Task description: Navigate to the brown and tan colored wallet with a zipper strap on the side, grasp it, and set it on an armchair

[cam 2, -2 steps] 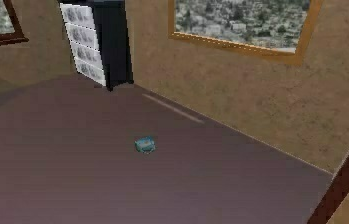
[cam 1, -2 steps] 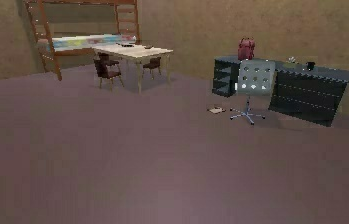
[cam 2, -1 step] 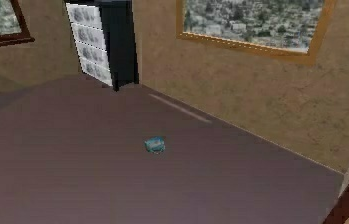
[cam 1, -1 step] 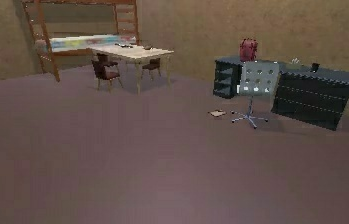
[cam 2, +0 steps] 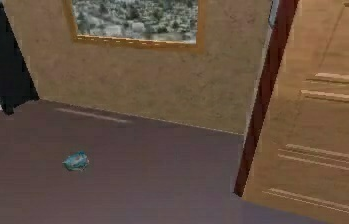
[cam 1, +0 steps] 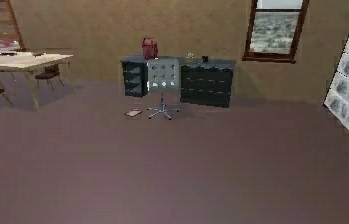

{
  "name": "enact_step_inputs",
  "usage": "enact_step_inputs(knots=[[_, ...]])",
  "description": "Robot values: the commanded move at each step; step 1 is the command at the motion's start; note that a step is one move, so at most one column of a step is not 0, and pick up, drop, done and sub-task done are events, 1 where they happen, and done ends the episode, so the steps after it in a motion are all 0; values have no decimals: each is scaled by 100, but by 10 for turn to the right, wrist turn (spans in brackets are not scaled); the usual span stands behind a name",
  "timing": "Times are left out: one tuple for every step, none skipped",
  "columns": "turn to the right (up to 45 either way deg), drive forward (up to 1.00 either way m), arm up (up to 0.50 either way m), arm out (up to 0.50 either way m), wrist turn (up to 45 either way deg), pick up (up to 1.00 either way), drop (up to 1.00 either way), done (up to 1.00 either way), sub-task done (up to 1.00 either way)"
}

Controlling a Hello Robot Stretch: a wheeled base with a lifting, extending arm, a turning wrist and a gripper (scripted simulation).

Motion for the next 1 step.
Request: enact_step_inputs(knots=[[0,100,0,0,0,0,0,0,0]])
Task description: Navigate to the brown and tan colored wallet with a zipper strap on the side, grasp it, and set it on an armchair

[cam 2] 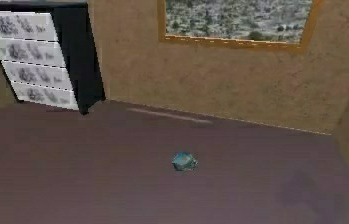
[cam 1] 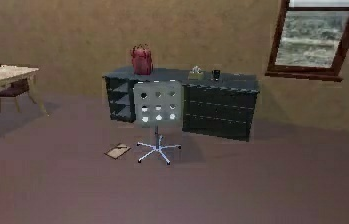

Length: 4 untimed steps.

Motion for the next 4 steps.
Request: enact_step_inputs(knots=[[0,100,0,0,0,0,0,0,0],[270,0,0,0,0,0,0,0,0],[0,5,0,0,0,0,0,0,0],[-450,0,0,0,0,0,0,0,0]])
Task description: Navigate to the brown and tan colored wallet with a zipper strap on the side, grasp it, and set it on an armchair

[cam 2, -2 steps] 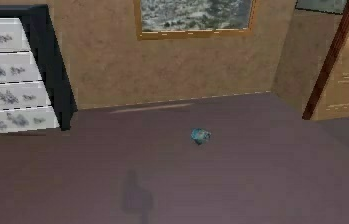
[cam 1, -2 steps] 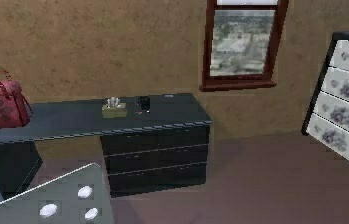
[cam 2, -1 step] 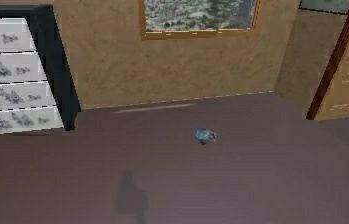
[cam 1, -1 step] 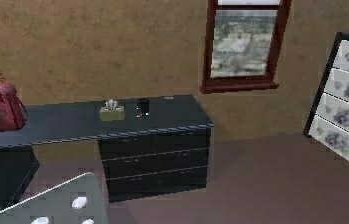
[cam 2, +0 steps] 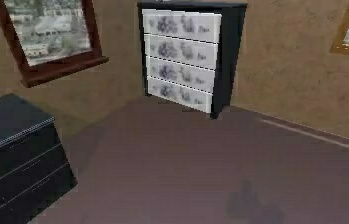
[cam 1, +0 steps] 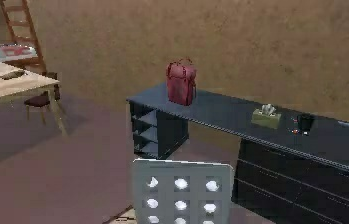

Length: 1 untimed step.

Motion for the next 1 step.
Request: enact_step_inputs(knots=[[-450,0,0,0,0,0,0,0,0]])
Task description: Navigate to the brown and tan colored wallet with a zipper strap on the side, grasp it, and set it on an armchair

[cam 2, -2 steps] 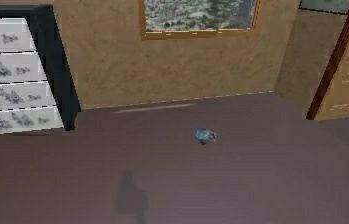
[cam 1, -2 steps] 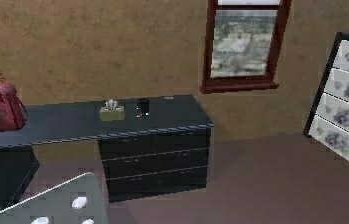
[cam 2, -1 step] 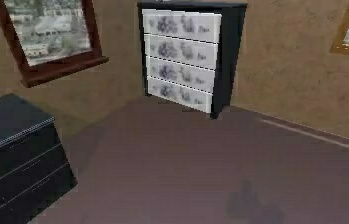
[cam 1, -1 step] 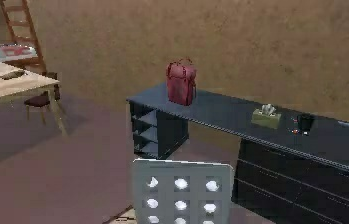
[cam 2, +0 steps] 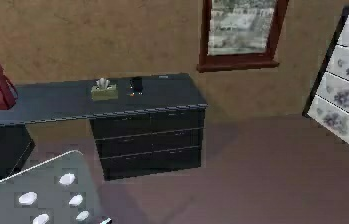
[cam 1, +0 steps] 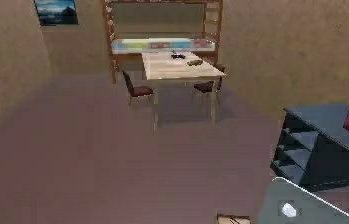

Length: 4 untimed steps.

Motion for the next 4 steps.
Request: enact_step_inputs(knots=[[-450,0,0,0,0,0,0,0,0],[-240,0,0,0,0,0,0,0,0],[450,0,0,0,0,0,0,0,0],[150,0,0,0,0,0,0,0,0]])
